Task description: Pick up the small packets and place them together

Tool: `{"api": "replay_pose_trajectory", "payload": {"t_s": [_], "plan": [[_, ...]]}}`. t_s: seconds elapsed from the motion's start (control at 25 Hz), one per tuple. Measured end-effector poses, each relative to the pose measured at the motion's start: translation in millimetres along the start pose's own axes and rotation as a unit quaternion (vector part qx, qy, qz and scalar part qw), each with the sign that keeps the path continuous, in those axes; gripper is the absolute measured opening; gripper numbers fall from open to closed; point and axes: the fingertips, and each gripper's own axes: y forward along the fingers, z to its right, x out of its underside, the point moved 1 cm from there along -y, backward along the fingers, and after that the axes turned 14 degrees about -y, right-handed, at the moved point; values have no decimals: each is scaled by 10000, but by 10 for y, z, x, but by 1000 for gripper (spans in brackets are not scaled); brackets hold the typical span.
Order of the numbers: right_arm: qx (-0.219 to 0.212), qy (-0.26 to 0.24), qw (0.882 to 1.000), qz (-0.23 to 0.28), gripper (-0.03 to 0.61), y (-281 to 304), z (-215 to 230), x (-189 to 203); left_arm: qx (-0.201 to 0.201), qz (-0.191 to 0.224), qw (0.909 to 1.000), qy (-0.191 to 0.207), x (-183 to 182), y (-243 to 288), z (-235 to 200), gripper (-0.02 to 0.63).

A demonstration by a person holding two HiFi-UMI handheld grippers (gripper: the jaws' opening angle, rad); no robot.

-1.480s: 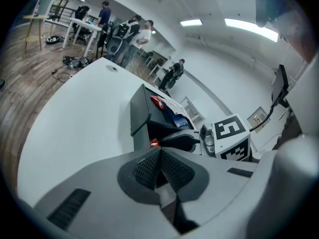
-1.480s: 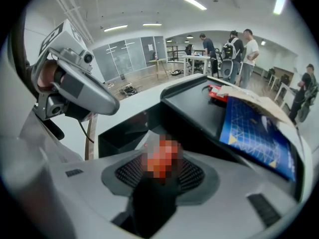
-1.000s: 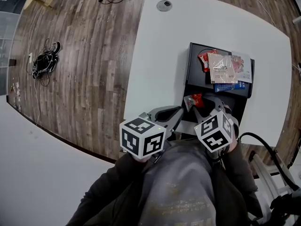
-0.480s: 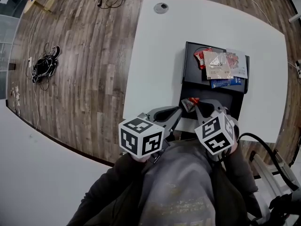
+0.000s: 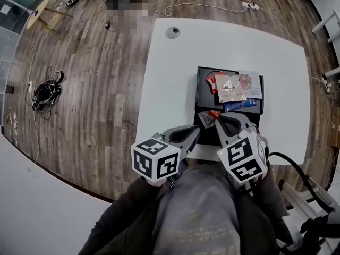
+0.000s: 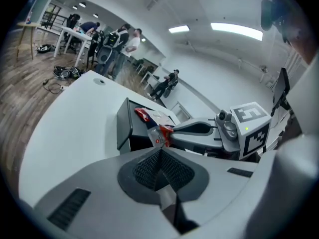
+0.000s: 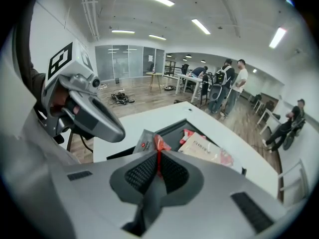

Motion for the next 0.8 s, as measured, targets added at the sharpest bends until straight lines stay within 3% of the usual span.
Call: {"api": "replay_pose_trajectory", "payload": {"t_s": [0.2, 0.32, 0.8], "plan": [[562, -25, 9983, 130, 21, -70, 579, -191, -48, 70, 10000, 38, -137, 30, 4, -8], [764, -250, 9967, -119, 21, 30, 852, -213, -139, 113, 9998, -46, -193, 26, -33, -8], [517, -391, 9967, -482, 26, 391, 998, -118, -339, 236, 9984, -375, -266, 51, -222, -8]]}}
